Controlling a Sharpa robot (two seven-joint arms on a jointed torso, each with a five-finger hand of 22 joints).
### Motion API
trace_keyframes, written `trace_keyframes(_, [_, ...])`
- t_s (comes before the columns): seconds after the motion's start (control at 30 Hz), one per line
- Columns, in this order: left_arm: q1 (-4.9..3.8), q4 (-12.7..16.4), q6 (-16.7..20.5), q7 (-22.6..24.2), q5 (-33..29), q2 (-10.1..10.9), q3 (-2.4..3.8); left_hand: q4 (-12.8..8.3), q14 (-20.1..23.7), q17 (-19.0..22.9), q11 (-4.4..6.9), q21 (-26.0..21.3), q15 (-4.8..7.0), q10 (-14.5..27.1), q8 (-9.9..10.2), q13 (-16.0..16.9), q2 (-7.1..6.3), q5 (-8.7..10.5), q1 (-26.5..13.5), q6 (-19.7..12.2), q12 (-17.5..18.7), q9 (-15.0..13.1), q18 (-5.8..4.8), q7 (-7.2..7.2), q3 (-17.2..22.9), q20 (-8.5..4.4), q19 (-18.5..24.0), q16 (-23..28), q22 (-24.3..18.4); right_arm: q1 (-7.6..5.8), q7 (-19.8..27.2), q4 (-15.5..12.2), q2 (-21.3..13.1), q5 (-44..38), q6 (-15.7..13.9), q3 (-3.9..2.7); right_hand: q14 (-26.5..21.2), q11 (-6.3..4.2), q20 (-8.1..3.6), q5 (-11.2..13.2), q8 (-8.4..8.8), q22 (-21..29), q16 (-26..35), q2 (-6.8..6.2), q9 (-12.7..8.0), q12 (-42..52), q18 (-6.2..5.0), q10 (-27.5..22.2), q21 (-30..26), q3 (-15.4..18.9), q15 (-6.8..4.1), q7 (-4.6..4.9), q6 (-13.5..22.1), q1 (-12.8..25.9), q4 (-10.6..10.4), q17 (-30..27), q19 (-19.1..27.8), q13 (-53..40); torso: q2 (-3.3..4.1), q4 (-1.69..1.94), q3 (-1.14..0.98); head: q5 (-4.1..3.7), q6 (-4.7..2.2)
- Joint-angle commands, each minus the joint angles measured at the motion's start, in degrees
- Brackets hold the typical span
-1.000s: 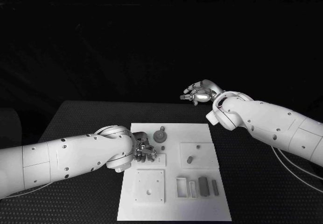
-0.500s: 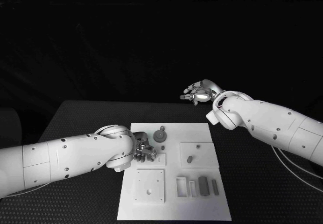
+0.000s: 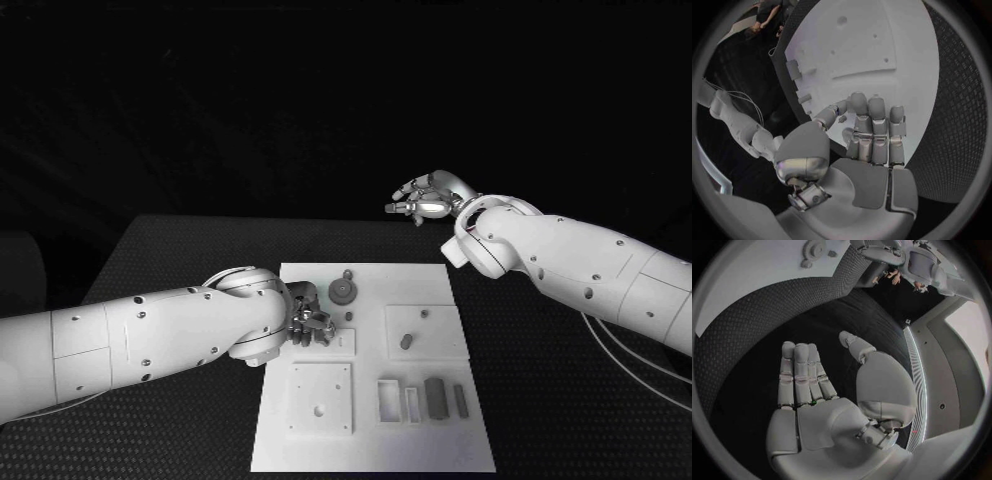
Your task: Assemble the parts on the task board
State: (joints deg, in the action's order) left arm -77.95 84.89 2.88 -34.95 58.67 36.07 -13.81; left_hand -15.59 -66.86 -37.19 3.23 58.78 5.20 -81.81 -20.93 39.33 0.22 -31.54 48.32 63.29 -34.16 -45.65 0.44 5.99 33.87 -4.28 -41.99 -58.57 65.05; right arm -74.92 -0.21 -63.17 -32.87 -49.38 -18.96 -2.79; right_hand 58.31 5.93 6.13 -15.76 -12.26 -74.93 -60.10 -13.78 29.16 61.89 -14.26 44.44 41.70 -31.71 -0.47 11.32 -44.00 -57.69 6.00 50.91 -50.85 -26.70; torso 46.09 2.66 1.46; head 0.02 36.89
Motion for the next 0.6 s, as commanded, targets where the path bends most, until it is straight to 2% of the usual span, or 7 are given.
trace_keyframes(0.03, [0.01,-0.1,-0.4,0.4,0.6,-0.1,0.02,0.0,0.0,0.1,2.33,-0.3,0.37,-0.9,-0.3,0.0,0.55,-0.09,0.1,6.0,-0.3,-3.7,0.28,-5.71,0.4,-6.55,-0.5,-0.4,0.1,0.02,0.2,-0.1,0.0,-0.2,0.7,-0.02,-0.5,-0.18,0.33,-0.3,-0.04,-0.6,-0.2,0.38,-0.1,0.2,-0.74,-0.4,-0.4,0.0,0.09,0.70,0.3,0.2,-0.4,-0.1,0.0,0.1,0.04,0.01,-0.03,-0.02,0.03])
trace_keyframes(0.6, [0.04,0.3,-1.8,0.6,0.6,-0.3,0.02,0.0,-0.1,0.2,2.37,-0.3,0.45,-0.8,-0.2,0.0,0.45,0.16,0.3,5.9,-0.4,-3.7,0.32,-5.72,0.5,-6.64,-0.6,-0.5,0.2,0.12,0.3,-0.1,0.1,-0.2,0.8,-0.02,-0.5,-0.17,0.34,-0.4,-0.07,-0.7,-0.3,0.41,-0.1,0.3,-0.73,-0.4,-0.4,0.1,0.11,0.71,0.3,0.2,-0.4,-0.2,0.1,0.2,-0.01,0.02,-0.08,-0.01,0.24])
